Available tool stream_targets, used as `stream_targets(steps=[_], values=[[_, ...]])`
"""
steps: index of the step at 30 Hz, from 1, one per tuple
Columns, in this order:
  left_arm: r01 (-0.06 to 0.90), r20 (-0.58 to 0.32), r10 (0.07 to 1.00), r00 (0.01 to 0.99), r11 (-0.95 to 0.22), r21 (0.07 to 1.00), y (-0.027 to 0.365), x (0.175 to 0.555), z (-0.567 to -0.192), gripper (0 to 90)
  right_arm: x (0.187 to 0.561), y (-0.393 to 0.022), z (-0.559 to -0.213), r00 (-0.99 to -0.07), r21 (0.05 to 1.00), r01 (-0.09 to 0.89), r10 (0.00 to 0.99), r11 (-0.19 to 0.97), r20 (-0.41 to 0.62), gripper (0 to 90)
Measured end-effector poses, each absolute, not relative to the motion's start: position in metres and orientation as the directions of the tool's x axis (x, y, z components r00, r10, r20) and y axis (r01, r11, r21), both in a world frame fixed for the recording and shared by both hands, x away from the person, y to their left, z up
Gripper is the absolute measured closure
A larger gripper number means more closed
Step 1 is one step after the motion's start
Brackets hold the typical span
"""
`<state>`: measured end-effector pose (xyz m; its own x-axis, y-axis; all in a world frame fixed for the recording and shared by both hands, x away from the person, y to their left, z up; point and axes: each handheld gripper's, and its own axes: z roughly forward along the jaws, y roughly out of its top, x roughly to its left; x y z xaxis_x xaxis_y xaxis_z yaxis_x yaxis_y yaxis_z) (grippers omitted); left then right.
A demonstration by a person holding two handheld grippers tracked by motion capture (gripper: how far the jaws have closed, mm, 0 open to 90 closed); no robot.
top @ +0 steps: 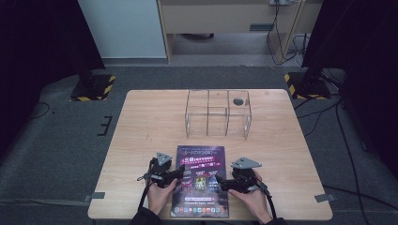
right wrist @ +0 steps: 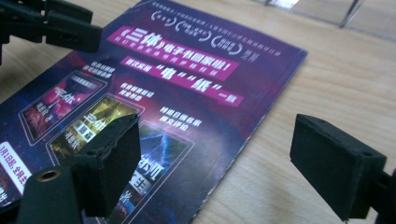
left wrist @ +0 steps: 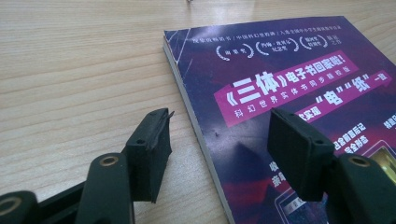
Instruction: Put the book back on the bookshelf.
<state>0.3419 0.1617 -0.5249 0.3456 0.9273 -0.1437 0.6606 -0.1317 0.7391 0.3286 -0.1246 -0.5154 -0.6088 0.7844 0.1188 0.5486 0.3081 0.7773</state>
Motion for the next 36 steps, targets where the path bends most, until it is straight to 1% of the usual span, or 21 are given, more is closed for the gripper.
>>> stream_targets(steps=[5, 8, 19, 26, 29, 30, 32, 36], values=[[0.671, -0.142, 0.926, 0.349, -0.141, 0.728, 0.158, 0.343, -0.529, 40.0, 0.327, -0.118, -0.526, -0.612, 0.754, 0.571, 0.781, 0.325, 0.127, 18.5], [0.666, -0.141, 0.925, 0.353, -0.142, 0.732, 0.157, 0.343, -0.53, 40.9, 0.325, -0.113, -0.53, -0.626, 0.749, 0.565, 0.771, 0.346, 0.116, 20.0], [0.65, -0.142, 0.919, 0.369, -0.146, 0.746, 0.151, 0.344, -0.532, 40.9, 0.323, -0.105, -0.536, -0.633, 0.746, 0.565, 0.765, 0.353, 0.118, 19.2], [0.647, -0.137, 0.921, 0.363, -0.144, 0.749, 0.149, 0.343, -0.532, 39.5, 0.323, -0.105, -0.536, -0.626, 0.75, 0.567, 0.77, 0.34, 0.124, 18.8], [0.643, -0.126, 0.92, 0.371, -0.156, 0.75, 0.148, 0.343, -0.533, 37.5, 0.323, -0.106, -0.536, -0.629, 0.749, 0.57, 0.766, 0.337, 0.134, 18.5], [0.638, -0.126, 0.921, 0.369, -0.152, 0.755, 0.147, 0.344, -0.534, 34.6, 0.323, -0.106, -0.536, -0.629, 0.748, 0.572, 0.765, 0.335, 0.138, 18.5], [0.635, -0.121, 0.921, 0.37, -0.155, 0.757, 0.146, 0.345, -0.534, 33.0, 0.323, -0.106, -0.536, -0.63, 0.749, 0.57, 0.765, 0.337, 0.135, 18.4], [0.635, -0.12, 0.923, 0.365, -0.153, 0.757, 0.145, 0.345, -0.534, 33.5, 0.323, -0.106, -0.536, -0.631, 0.749, 0.569, 0.765, 0.34, 0.132, 18.0]])
